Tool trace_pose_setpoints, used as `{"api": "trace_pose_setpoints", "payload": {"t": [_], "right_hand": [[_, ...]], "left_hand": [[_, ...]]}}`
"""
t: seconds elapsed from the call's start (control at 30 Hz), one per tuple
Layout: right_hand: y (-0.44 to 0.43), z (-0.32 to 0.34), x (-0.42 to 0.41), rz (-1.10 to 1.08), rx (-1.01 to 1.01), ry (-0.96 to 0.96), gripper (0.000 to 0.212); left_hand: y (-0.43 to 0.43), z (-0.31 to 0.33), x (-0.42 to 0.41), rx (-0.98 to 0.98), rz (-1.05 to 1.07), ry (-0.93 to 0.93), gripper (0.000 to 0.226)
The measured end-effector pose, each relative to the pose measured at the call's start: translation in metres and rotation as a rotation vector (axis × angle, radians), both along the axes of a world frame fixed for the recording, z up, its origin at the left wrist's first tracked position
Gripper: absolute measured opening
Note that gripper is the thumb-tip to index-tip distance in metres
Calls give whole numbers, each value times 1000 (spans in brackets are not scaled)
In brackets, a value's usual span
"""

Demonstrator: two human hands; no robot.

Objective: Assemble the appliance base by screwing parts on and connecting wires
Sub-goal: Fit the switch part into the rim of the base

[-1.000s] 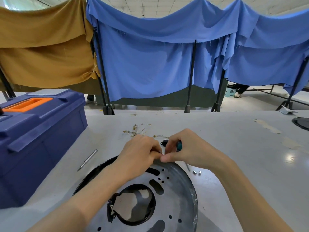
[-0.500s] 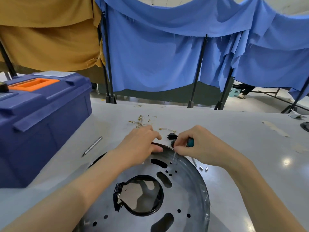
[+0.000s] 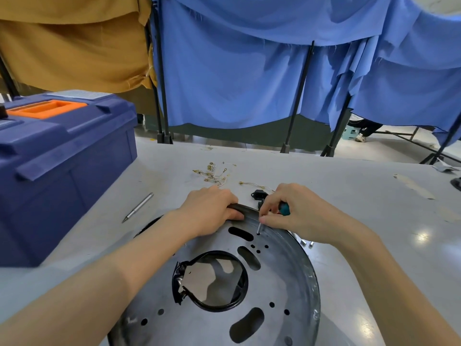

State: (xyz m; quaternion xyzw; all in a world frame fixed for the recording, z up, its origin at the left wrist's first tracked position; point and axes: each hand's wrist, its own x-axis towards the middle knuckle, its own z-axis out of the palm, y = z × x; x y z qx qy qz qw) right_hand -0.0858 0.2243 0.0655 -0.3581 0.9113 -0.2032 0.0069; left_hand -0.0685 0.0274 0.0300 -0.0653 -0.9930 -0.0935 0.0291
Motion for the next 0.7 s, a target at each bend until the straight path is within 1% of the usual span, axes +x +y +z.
{"api": "trace_pose_setpoints", "payload": {"t": [0.33, 0.53, 0.7], "right_hand": [[-3, 1, 2, -2, 54, -7, 14], [-2, 0, 0, 16, 36, -2, 13], [-1, 0, 0, 22, 24, -5, 13]], "left_hand": [[-1, 0, 0, 22, 7, 10, 31], [-1, 0, 0, 15, 18, 8, 32], [0, 0, 0, 15, 15, 3, 28]]}}
